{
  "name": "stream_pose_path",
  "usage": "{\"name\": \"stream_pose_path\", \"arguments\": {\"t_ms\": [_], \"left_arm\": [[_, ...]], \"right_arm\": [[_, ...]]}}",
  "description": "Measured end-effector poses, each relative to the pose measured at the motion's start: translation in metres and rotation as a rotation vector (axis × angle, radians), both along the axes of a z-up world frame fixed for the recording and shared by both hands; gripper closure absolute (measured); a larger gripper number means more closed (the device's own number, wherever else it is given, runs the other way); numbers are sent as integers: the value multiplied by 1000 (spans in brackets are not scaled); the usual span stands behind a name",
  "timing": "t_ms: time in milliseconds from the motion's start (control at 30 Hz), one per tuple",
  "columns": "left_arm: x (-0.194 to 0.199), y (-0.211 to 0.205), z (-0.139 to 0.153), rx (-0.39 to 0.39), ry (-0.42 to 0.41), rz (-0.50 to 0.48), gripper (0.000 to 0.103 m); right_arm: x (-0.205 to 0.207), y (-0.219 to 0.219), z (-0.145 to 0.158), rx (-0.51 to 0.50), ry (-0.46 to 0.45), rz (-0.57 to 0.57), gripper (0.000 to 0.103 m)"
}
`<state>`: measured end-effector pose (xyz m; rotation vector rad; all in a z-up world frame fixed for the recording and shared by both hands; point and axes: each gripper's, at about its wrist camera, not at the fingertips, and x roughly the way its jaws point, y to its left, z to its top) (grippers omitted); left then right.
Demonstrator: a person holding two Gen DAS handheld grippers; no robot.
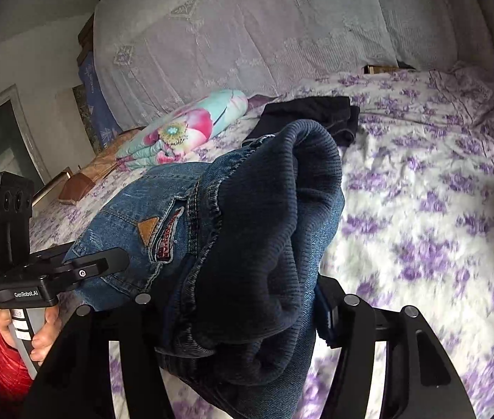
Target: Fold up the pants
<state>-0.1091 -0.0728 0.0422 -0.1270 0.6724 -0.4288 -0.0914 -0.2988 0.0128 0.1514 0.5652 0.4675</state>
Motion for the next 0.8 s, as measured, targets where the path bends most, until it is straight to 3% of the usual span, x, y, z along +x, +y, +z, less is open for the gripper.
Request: {"name": "stream_pose_path", "arguments": {"t_ms": [267, 400, 533, 633, 667, 700, 767, 800], "left_arm": [[160, -7, 59, 46, -66, 47, 33], [244, -3, 66, 28, -75, 83, 33], [316, 3, 44, 0, -66, 106, 32], [363, 5, 7, -9, -16, 115, 32], [379, 4, -13, -3, 32, 119, 29], [390, 3, -30, 4, 65, 133, 18], [389, 10, -47, -49, 26, 167, 11], [387, 10, -41, -33, 32, 167, 12]], "right_arm": [[176, -7, 50, 52, -75, -44, 42], [268, -3, 61, 74, -93, -75, 43], [338, 5, 44, 45, -110, -106, 43], [388, 4, 4, 63, -10, -145, 41], [401, 2, -14, 57, 35, -176, 38], [405, 2, -29, 56, 22, -192, 33], [403, 5, -18, 2, -1, -173, 27], [399, 7, -8, -57, -25, -202, 18]]}}
